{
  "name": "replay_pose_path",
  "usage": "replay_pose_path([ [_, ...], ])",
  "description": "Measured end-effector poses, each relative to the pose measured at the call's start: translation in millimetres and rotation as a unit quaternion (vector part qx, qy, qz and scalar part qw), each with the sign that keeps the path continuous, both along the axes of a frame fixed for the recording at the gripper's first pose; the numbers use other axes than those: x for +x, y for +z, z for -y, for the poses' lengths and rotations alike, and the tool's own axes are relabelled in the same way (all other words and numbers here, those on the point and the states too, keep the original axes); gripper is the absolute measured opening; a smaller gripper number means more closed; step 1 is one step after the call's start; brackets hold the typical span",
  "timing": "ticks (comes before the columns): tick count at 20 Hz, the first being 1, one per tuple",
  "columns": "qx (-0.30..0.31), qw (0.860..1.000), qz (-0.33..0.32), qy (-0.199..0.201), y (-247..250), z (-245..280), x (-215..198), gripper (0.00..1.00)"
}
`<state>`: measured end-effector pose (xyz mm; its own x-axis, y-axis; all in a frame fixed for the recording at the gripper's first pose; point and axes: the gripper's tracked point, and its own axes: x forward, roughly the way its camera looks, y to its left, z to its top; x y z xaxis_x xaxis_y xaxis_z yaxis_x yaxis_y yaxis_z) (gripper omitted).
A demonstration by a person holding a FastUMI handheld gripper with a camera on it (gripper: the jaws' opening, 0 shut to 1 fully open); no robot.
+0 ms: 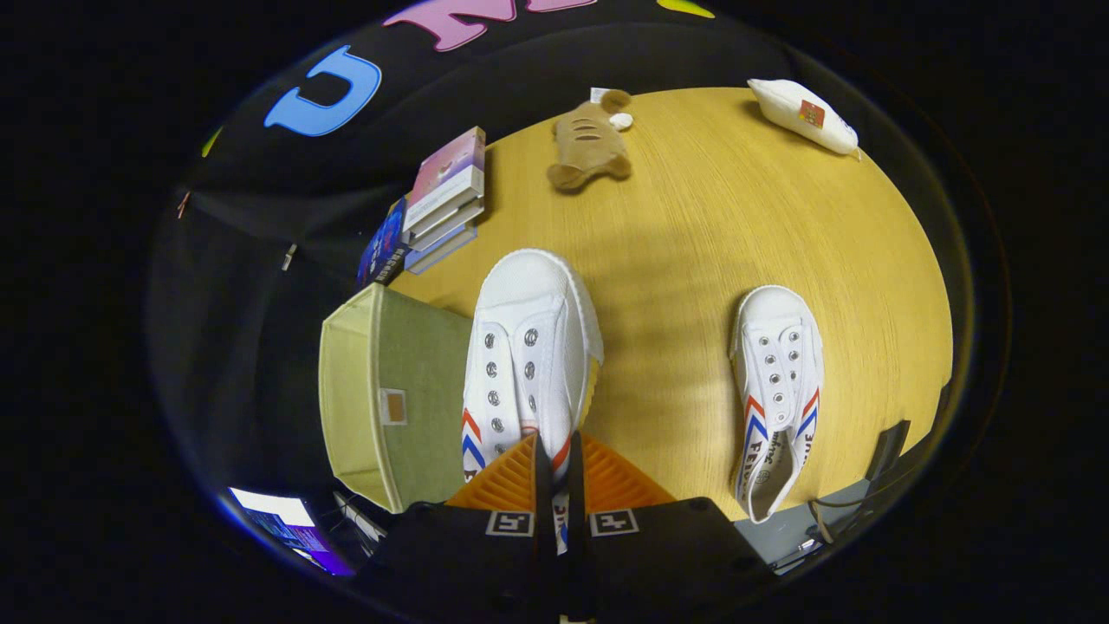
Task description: Open the storage box then place both shoes into the box .Put the left shoe in first, then the right shoe, with the right side of both shoes facing outward in a uniform manner.
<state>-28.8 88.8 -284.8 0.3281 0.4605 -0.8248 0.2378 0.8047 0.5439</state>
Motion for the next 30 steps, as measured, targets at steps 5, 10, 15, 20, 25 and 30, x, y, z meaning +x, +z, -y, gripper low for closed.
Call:
replay_pose_path([
  [5, 0.036, 0.999, 0.023, 0.015, 74.4, -64.5, 26.6, 0.09],
  [10, 0.067, 0.997, 0.014, 0.046, 106.5, -146.4, 41.0, 0.08],
  [15, 0.052, 0.995, -0.004, 0.084, 99.0, -213.9, 43.0, 0.09],
  [20, 0.016, 0.995, -0.037, 0.093, 74.4, -252.5, 46.8, 0.09],
  [25, 0.019, 0.993, -0.052, 0.100, 66.4, -278.8, 49.3, 0.09],
  [30, 0.069, 0.993, -0.015, 0.096, 90.4, -289.5, 70.6, 0.79],
])
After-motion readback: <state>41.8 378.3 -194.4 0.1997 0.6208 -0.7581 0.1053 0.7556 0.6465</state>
